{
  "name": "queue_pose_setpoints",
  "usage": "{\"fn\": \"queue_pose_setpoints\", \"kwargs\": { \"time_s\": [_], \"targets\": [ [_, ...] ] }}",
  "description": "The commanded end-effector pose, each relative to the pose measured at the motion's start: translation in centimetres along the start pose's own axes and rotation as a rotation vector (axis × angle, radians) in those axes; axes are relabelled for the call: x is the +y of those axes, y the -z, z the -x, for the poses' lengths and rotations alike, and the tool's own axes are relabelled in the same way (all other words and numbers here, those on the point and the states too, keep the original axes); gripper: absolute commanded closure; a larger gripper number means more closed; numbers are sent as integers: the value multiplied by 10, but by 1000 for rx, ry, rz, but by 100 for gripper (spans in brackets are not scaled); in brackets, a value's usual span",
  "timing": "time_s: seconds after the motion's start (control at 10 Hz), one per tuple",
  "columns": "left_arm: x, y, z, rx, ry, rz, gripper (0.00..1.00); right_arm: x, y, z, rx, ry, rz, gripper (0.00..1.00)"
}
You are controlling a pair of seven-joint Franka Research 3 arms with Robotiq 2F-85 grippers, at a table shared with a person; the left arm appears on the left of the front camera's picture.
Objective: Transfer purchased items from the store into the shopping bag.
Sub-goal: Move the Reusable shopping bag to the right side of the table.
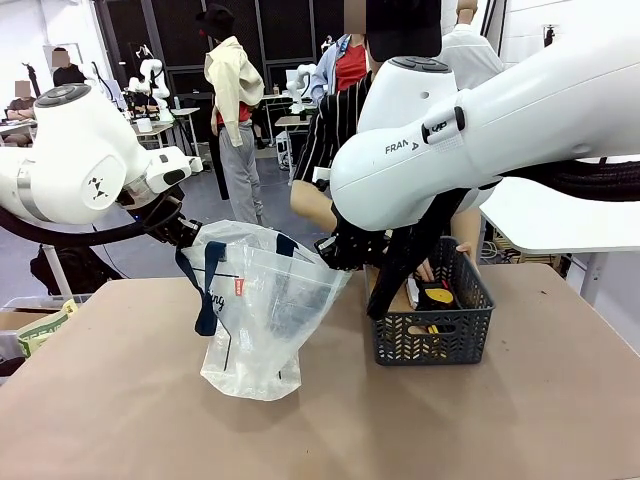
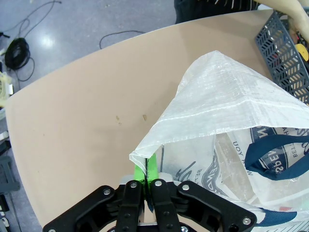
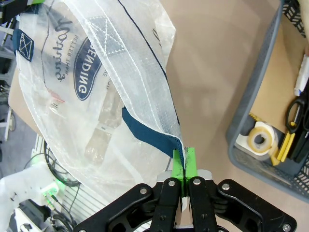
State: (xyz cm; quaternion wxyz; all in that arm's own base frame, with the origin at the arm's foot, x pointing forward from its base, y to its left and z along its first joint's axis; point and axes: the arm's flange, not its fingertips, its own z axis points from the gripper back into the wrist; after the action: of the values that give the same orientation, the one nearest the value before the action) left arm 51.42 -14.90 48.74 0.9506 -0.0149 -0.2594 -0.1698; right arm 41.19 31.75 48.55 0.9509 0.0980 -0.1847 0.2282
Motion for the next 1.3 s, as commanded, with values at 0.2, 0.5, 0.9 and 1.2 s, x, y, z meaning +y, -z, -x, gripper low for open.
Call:
{"fn": "queue_pose_setpoints", "kwargs": {
  "time_s": [0.2, 0.5, 0.9, 1.2],
  "targets": [
    [4, -3, 4, 0, -17, -8, 100, -1, 0, 0, 1, 6, -3, 100],
    [4, -3, 4, 0, -17, -8, 100, -1, 0, 0, 1, 6, -3, 100],
    [4, -3, 4, 0, -17, -8, 100, -1, 0, 0, 1, 6, -3, 100],
    [4, -3, 4, 0, -17, -8, 100, -1, 0, 0, 1, 6, -3, 100]
  ]
}}
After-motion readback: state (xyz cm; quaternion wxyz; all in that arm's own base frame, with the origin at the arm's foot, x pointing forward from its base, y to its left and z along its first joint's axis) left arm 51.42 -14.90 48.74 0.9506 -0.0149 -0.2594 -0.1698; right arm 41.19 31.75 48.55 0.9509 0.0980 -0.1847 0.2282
